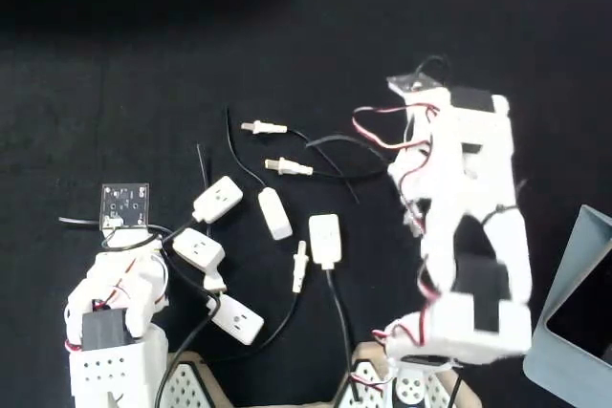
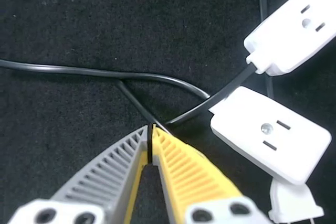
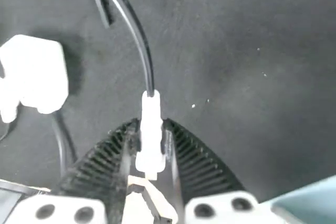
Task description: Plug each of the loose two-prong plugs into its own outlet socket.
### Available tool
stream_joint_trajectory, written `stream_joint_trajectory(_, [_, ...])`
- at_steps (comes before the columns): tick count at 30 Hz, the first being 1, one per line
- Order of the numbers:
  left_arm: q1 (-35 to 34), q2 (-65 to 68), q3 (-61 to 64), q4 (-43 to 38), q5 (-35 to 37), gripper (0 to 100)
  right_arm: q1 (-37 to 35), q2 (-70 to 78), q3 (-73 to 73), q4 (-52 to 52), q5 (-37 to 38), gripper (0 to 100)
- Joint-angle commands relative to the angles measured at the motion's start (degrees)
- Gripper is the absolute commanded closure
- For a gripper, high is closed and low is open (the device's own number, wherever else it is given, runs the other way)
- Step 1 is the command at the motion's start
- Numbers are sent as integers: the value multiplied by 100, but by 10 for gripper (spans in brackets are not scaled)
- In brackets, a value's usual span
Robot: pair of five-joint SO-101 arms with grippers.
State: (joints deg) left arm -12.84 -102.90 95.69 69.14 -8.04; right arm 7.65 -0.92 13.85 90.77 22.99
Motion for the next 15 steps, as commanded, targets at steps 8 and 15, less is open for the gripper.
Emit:
stream_joint_trajectory(8, [-40, -26, -1077, -1037, -9, 970, -1257, -2993, 576, 62, -607, 987])
stream_joint_trajectory(15, [13, -26, -1059, -2760, 316, 970, -2690, -4558, 1745, -967, -1670, 987])
